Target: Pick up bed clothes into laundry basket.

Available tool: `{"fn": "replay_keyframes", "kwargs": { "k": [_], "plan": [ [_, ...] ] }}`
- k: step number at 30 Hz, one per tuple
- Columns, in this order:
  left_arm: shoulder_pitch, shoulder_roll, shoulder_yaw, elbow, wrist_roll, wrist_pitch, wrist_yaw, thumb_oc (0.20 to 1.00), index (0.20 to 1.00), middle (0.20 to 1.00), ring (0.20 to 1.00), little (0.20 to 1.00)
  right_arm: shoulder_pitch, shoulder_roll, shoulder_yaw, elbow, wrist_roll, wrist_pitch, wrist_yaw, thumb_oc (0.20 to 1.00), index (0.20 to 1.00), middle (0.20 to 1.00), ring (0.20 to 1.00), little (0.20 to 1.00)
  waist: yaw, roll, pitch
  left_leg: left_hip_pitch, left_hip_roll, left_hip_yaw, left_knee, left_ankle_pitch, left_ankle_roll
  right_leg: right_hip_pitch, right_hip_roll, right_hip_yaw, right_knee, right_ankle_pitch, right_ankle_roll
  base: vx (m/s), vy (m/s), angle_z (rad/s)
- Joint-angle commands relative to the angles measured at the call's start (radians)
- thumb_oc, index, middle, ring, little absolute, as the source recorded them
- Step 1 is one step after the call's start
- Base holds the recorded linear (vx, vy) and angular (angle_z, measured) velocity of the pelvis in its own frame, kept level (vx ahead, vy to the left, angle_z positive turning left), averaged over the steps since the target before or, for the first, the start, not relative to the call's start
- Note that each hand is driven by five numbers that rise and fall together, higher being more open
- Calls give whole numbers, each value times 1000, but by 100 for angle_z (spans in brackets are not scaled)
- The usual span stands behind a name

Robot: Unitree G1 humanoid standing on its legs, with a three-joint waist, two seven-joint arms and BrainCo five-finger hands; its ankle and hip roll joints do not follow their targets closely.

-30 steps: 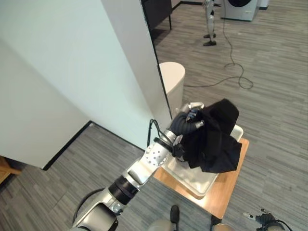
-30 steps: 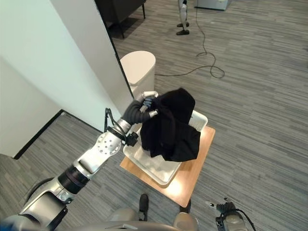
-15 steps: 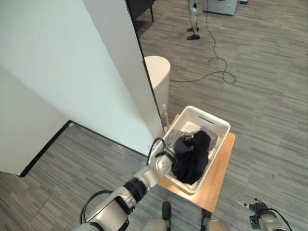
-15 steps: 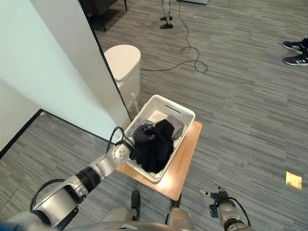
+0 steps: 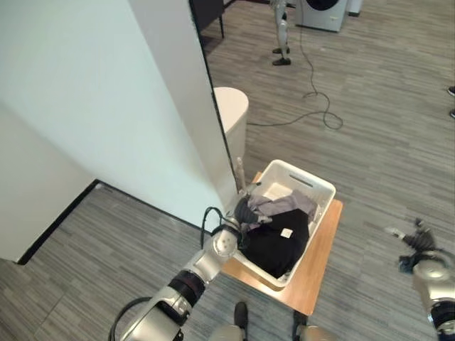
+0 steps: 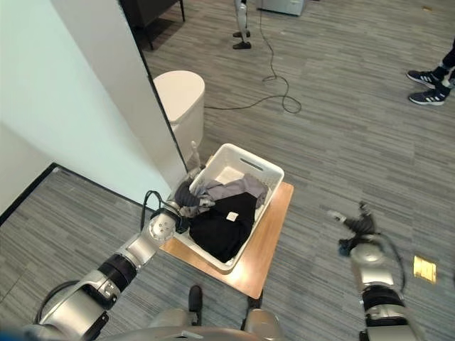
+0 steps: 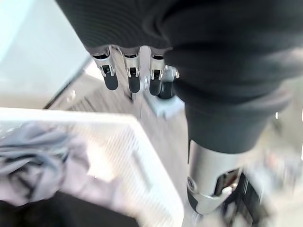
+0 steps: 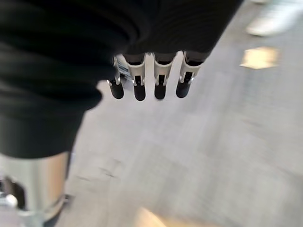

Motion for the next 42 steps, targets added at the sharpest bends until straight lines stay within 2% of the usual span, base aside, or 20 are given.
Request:
{"fn": "replay_keyframes", "kwargs": {
  "k": [1,6,12,13,16,20,22,23,24,25,26,30,31,32,33,34,36,38,40,42],
  "plan": [
    [-111,-17,15,-14,-207,-80,34,1000,1000,1000,1000,1000,-10,-91,-47,-42,-42,-19,-51,1000,1000,1000,1000,1000,30,-21,-18,-12,67,-3,4,5,-75,114,-76,-51,18,-86,99,21,-31,9],
    [-31,38,125,-171,-334,-122,33,1000,1000,1000,1000,1000,10,-119,-82,-168,-46,-40,-46,1000,1000,1000,1000,1000,61,-23,-24,-10,66,-16,4,11,-80,128,-72,-64,18,-89,95,2,-35,5],
    [151,98,209,-309,-409,-138,-51,1000,1000,1000,1000,1000,-9,-151,-68,-173,-15,-71,21,1000,1000,1000,1000,1000,148,-16,-19,-36,66,-73,4,49,-101,153,-58,-116,18,-107,77,-40,-89,20],
    [206,114,223,-339,-425,-139,-84,1000,1000,1000,1000,1000,-7,-181,-74,-159,-6,-78,46,1000,1000,1000,1000,1000,184,-13,-10,-56,65,-104,4,69,-112,161,-49,-142,18,-116,69,-68,-120,53],
    [243,121,231,-357,-435,-137,-100,1000,1000,1000,1000,1000,-7,-202,-77,-148,-1,-83,60,1000,1000,1000,1000,1000,199,-9,-9,-67,65,-127,4,81,-120,166,-43,-164,18,-123,64,-56,-103,62],
    [385,144,268,-471,-475,-148,-156,1000,1000,1000,1000,1000,-36,-208,-48,-277,-98,-91,61,1000,1000,1000,1000,1000,278,39,17,-115,62,-184,4,138,-147,172,-23,-215,18,-145,51,-117,-43,61],
    [387,139,258,-469,-495,-161,-161,1000,1000,1000,1000,1000,-146,-214,22,-275,-111,-98,40,1000,1000,1000,1000,1000,302,56,48,-133,67,-164,14,165,-157,171,-30,-230,18,-145,44,-179,-2,49],
    [380,138,258,-467,-504,-165,-162,1000,1000,1000,1000,1000,-171,-205,50,-284,-116,-103,33,1000,1000,1000,1000,1000,303,57,62,-134,77,-105,40,159,-152,166,-41,-243,18,-142,39,-122,16,42],
    [378,137,261,-467,-504,-165,-162,1000,1000,1000,1000,1000,-177,-205,54,-282,-116,-104,32,1000,1000,1000,1000,1000,300,57,63,-142,75,-105,46,160,-150,161,-43,-243,18,-137,40,-349,-53,77],
    [378,144,275,-472,-520,-172,-172,1000,1000,1000,1000,1000,-214,-159,103,-303,-129,-101,16,1000,1000,1000,1000,1000,275,38,79,-142,109,44,195,61,-102,114,-79,-273,18,-116,28,-359,-80,99],
    [385,148,282,-479,-530,-177,-186,1000,1000,1000,1000,1000,-215,-143,109,-319,-131,-104,15,1000,1000,1000,1000,1000,265,34,81,-130,120,67,259,37,-97,93,-90,-285,18,-108,20,-410,-118,125],
    [421,156,294,-496,-585,-175,-241,1000,1000,1000,1000,1000,-124,-37,77,-398,-167,-97,7,1000,1000,1000,1000,1000,218,17,85,-109,152,46,530,-33,-105,76,-126,-342,18,-77,-1,-162,-38,83],
    [414,153,293,-501,-592,-173,-240,1000,1000,1000,1000,1000,-112,-4,84,-411,-187,-94,4,1000,1000,1000,1000,1000,198,19,83,-85,189,73,536,-31,-110,75,-140,-364,18,-67,2,-150,38,60],
    [414,153,293,-501,-592,-172,-240,1000,1000,1000,1000,1000,-112,-4,84,-412,-188,-93,3,1000,1000,1000,1000,1000,197,19,83,-84,189,73,536,-32,-110,75,-140,-364,18,-67,2,-119,196,31],
    [390,154,289,-507,-588,-171,-236,1000,1000,1000,1000,1000,-94,38,99,-436,-220,-90,5,1000,1000,1000,1000,1000,160,34,60,-10,267,124,476,-31,-127,68,-153,-388,18,-62,18,-72,235,30],
    [381,155,286,-509,-583,-169,-238,1000,1000,1000,1000,1000,-80,53,104,-450,-240,-85,7,1000,1000,1000,1000,1000,141,41,47,37,291,162,417,-15,-137,68,-156,-401,18,-54,26,-74,352,58],
    [308,149,254,-504,-580,-161,-236,1000,1000,1000,1000,1000,-24,90,85,-490,-273,-81,-2,1000,1000,1000,1000,1000,50,42,-2,140,401,382,212,93,-181,72,-210,-481,29,-12,51,-67,400,86],
    [259,143,220,-489,-578,-150,-229,1000,1000,1000,1000,1000,29,114,65,-512,-289,-76,-13,1000,1000,1000,1000,1000,-3,51,-38,190,408,482,79,139,-199,77,-224,-525,34,9,69,-58,284,166],
    [235,138,187,-489,-574,-142,-231,1000,1000,1000,1000,1000,49,133,69,-517,-310,-72,-18,1000,1000,1000,1000,1000,-35,53,-60,196,391,526,28,113,-202,66,-240,-541,38,39,77,-18,257,135],
    [229,140,161,-488,-566,-140,-238,1000,1000,1000,1000,1000,64,158,81,-541,-335,-64,-21,1000,1000,1000,1000,1000,-45,49,-67,176,349,504,21,54,-182,46,-261,-534,42,76,99,-28,327,46]
  ]
}}
